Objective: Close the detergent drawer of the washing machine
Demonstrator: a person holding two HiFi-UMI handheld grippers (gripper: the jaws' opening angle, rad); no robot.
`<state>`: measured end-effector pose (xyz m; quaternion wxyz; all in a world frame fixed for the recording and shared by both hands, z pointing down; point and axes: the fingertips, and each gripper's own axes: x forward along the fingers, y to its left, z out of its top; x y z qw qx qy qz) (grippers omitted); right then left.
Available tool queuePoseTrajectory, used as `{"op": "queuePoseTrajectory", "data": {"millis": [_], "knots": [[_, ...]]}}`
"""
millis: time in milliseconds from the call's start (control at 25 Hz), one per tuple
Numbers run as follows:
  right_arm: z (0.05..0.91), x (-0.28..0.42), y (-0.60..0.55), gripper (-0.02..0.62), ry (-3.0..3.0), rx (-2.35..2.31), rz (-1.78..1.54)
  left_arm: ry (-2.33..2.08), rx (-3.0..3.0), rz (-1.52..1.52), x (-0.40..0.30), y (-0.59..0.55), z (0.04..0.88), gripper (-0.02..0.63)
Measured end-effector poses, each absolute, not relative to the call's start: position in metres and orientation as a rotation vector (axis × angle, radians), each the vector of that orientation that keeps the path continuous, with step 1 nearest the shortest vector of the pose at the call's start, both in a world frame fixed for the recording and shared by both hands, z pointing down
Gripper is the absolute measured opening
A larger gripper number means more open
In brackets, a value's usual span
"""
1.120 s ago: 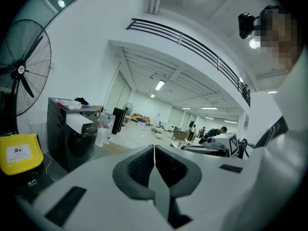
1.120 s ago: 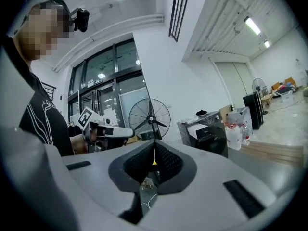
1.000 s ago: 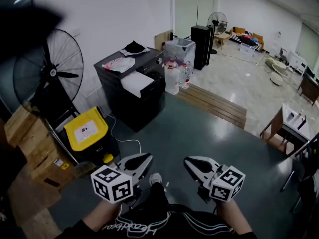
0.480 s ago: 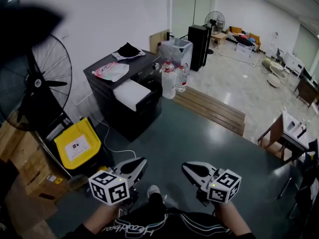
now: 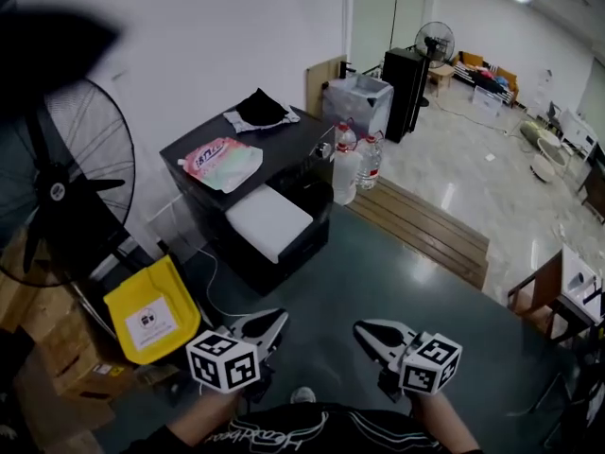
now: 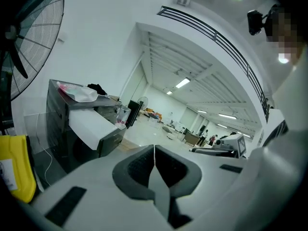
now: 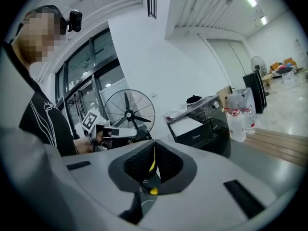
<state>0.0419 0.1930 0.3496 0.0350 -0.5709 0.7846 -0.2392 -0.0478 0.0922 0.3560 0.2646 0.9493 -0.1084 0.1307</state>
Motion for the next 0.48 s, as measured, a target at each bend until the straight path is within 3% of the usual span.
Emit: {"op": "queuePoseTrajectory", "data": {"millis": [480], "knots": [[0.381, 0.102, 0.086, 0.028, 2.527, -1.63, -0.787, -0.481, 2.522, 0.386, -0.012, -0.002, 0.383, 0.028]]}}
